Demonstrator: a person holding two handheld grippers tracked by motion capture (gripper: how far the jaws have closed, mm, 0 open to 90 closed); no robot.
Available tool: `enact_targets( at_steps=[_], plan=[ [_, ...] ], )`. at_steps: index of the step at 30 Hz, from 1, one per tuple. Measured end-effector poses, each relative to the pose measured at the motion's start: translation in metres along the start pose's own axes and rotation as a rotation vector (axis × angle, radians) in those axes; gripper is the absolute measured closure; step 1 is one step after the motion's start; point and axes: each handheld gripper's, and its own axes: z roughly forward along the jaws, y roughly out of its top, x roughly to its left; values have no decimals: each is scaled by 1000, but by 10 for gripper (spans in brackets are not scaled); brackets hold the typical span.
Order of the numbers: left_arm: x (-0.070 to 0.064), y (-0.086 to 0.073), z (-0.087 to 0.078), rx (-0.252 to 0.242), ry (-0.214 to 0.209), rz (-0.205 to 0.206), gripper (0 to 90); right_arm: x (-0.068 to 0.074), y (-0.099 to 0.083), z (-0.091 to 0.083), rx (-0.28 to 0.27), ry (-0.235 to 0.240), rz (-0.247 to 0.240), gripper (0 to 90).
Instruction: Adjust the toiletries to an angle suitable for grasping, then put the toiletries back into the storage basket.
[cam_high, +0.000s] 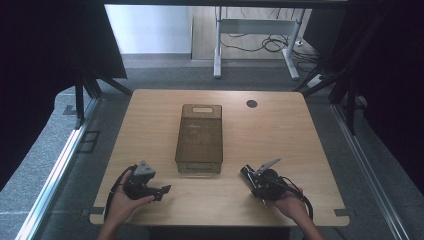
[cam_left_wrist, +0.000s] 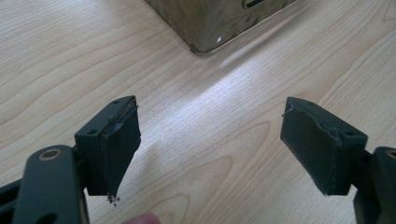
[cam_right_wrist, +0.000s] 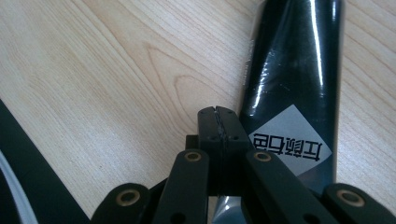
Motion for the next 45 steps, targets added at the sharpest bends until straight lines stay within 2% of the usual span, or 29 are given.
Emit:
enact_targets(
  at_steps=[7, 12, 16, 17, 18, 19, 23, 31, 45],
  plan=[
    [0, 0, 0, -1, 0, 0, 202, 0, 0, -2, -12, 11, 7, 898],
    [0, 0, 0, -3, 1, -2, 202, 4, 3, -10, -46, 14, -9, 846],
    [0, 0, -1, -7, 0, -3, 202, 2, 6, -20, -70, 3, 0, 707],
    [0, 0, -1, -8, 0, -5, 202, 2, 6, -20, -70, 3, 0, 707],
    [0, 0, -1, -7, 0, -4, 202, 1, 8, -24, -87, -17, 12, 601],
    [0, 0, -1, -7, 0, -4, 202, 1, 8, -24, -87, -17, 12, 601],
    [0, 0, 0, -3, -1, -6, 202, -4, 11, -30, -105, -56, 38, 507],
    [-1, 0, 0, -4, 0, -5, 201, -14, 17, -32, -82, -68, 62, 489],
    [-1, 0, 0, 0, -2, -1, 202, -17, 26, -30, -46, -99, 64, 423]
  ],
)
